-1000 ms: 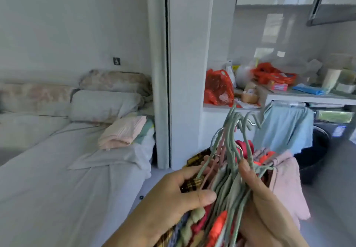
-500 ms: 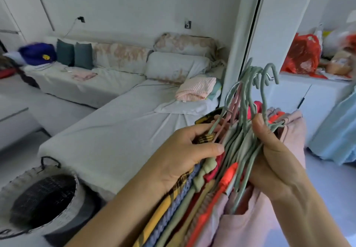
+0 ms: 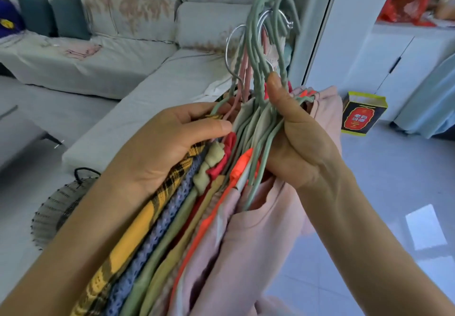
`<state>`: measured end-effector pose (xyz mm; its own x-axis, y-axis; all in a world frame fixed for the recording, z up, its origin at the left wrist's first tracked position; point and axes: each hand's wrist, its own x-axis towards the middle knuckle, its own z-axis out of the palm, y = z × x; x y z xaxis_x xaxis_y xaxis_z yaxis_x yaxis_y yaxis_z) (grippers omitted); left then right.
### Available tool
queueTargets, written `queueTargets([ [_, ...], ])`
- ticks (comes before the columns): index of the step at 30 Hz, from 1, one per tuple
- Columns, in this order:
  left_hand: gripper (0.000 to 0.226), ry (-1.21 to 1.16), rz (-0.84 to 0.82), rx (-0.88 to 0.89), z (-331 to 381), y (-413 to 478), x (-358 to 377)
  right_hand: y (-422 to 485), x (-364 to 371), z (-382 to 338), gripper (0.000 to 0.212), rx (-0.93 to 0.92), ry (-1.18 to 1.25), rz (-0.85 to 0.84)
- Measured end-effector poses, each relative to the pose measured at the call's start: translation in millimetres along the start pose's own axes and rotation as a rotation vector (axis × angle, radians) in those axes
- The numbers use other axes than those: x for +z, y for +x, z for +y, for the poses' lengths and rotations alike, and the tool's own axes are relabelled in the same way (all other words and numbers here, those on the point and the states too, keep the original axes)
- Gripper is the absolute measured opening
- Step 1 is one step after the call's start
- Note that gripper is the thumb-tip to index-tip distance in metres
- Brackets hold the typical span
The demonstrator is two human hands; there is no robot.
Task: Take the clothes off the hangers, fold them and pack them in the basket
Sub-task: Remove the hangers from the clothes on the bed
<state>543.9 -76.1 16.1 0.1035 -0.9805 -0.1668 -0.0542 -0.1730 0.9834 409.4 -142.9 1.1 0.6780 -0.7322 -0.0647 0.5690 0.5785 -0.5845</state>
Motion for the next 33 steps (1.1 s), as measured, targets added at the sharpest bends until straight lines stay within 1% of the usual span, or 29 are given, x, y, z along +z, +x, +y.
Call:
queueTargets([
  [4,0.029,-0.061,0.045,0.016,-4.4,-10.7,-65.9,37.7,36.7,45.0,0.043,0.019,0.016,-0.072],
  [6,0.024,-0.091,0.038,0.036,-8.3,-11.8,-100.4,55.5,58.9,65.8,0.044,0.042,0.02,-0.137],
  [7,0.023,-0.109,0.038,0.047,-11.1,-10.9,-118.7,64.6,69.9,76.1,0.046,0.034,-0.027,-0.083],
  [8,0.024,-0.121,0.03,0.054,-13.8,-9.6,-135.9,74.6,76.3,86.6,0.049,0.014,-0.083,0.013],
  [9,0.026,-0.123,0.015,0.058,-16.1,-8.7,-153.4,83.7,82.9,97.3,0.055,-0.01,-0.107,0.08],
  [11,0.031,-0.127,-0.023,0.067,-21.2,-7.5,-190.7,100.4,100.0,123.3,0.075,-0.059,-0.136,0.114],
  [12,0.027,-0.136,-0.051,0.078,-24.2,-8.2,-209.5,108.7,107.3,137.2,0.084,-0.082,-0.143,0.12],
  [13,0.022,-0.135,-0.085,0.096,-26.7,-10.0,-228.8,114.5,118.8,151.9,0.087,-0.105,-0.145,0.131],
  [14,0.019,-0.128,-0.123,0.113,-28.0,-12.8,-248.5,119.7,130.5,167.0,0.086,-0.138,-0.146,0.159],
  [17,0.021,-0.13,-0.202,0.153,-29.1,-20.7,-307.0,134.2,167.8,208.0,0.09,-0.205,-0.181,0.212],
  [18,0.021,-0.128,-0.229,0.154,-28.6,-25.7,-323.3,137.0,180.9,221.1,0.087,-0.225,-0.188,0.222],
  [20,0.023,-0.139,-0.291,0.137,-25.5,-36.7,-354.9,139.3,205.0,243.5,0.075,-0.253,-0.212,0.247],
  [21,0.023,-0.143,-0.323,0.139,-24.3,-41.6,-370.4,140.1,216.5,253.8,0.075,-0.254,-0.231,0.267],
  [22,0.023,-0.142,-0.352,0.147,-24.0,-47.1,-385.7,141.0,227.3,264.1,0.085,-0.264,-0.243,0.298],
  [24,0.021,-0.152,-0.395,0.157,-23.1,-59.7,-416.8,143.8,249.7,285.4,0.116,-0.297,-0.244,0.371],
  [25,0.02,-0.157,-0.413,0.155,-22.2,-67.5,-431.9,145.5,261.3,296.8,0.123,-0.317,-0.236,0.378],
  [26,0.02,-0.152,-0.425,0.156,-22.4,-76.8,-447.3,147.3,273.4,310.2,0.124,-0.335,-0.227,0.364],
  [27,0.019,-0.143,-0.43,0.162,-23.9,-86.3,-463.3,148.8,286.6,325.3,0.121,-0.344,-0.225,0.34],
  [30,0.02,-0.16,-0.411,0.161,-34.9,-115.5,-510.6,155.5,322.9,373.9,0.092,-0.339,-0.24,0.25],
  [33,0.031,-0.145,-0.361,0.154,-52.9,-142.5,-559.3,167.0,351.3,425.6,0.075,-0.314,-0.221,0.239],
])
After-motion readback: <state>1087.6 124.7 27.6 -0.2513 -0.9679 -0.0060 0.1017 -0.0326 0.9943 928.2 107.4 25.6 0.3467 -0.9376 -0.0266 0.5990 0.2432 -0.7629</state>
